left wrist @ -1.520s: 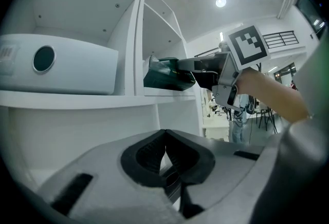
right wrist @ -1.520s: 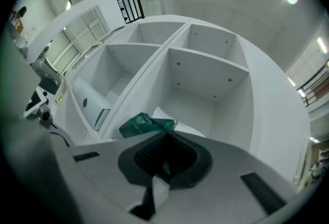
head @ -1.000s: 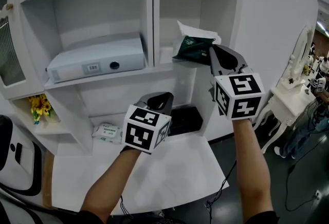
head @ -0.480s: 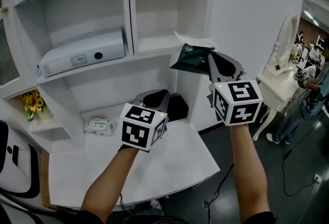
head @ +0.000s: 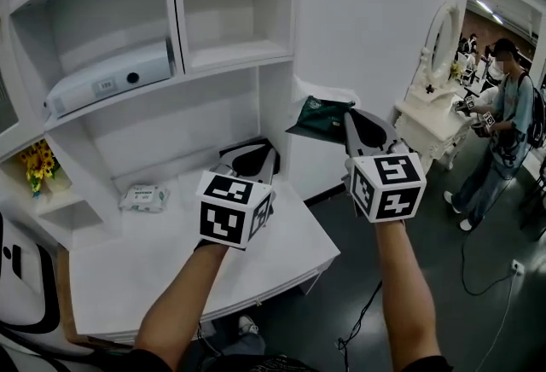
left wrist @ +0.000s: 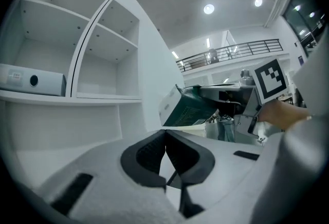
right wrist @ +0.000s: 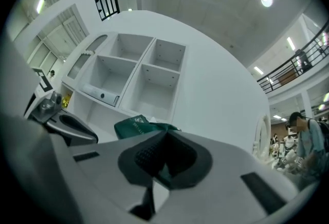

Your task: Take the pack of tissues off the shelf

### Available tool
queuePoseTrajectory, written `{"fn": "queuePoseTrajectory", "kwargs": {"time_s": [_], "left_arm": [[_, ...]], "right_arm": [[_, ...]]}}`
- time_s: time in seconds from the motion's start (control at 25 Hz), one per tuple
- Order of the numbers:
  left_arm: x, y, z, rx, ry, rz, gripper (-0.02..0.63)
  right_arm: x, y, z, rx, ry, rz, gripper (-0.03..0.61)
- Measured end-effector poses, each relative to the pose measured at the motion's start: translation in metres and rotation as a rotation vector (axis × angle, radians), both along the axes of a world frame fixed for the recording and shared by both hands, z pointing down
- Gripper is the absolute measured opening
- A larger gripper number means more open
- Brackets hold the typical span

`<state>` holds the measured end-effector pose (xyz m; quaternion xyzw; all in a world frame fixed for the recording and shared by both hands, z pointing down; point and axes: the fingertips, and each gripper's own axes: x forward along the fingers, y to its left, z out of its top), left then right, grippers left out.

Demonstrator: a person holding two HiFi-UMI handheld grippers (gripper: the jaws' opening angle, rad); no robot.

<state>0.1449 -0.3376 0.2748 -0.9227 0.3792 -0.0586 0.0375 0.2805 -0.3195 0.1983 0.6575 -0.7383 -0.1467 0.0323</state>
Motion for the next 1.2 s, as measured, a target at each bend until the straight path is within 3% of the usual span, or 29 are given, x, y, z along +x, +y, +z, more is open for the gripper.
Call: {"fn": "queuePoseTrajectory", "kwargs": {"time_s": [0.48, 0.88, 1.2], "left_arm": [[0.061, 0.055, 0.019, 0.008, -0.002, 0.065, 0.006], [0.068, 0.069, 0.04, 0.002, -0.025, 0.062, 0.006], [0.065, 0.076, 0.038, 0.012, -0.035, 0.067, 0.006]], "right_arm": [[0.06, 0.08, 0.068, -0.085, -0.06, 0.103, 0.003], [0.072, 0.104, 0.112, -0.144, -0.12, 0.123, 0.003], [0.066, 0.108, 0.114, -0.142, -0.131, 0.115, 0.003]]}}
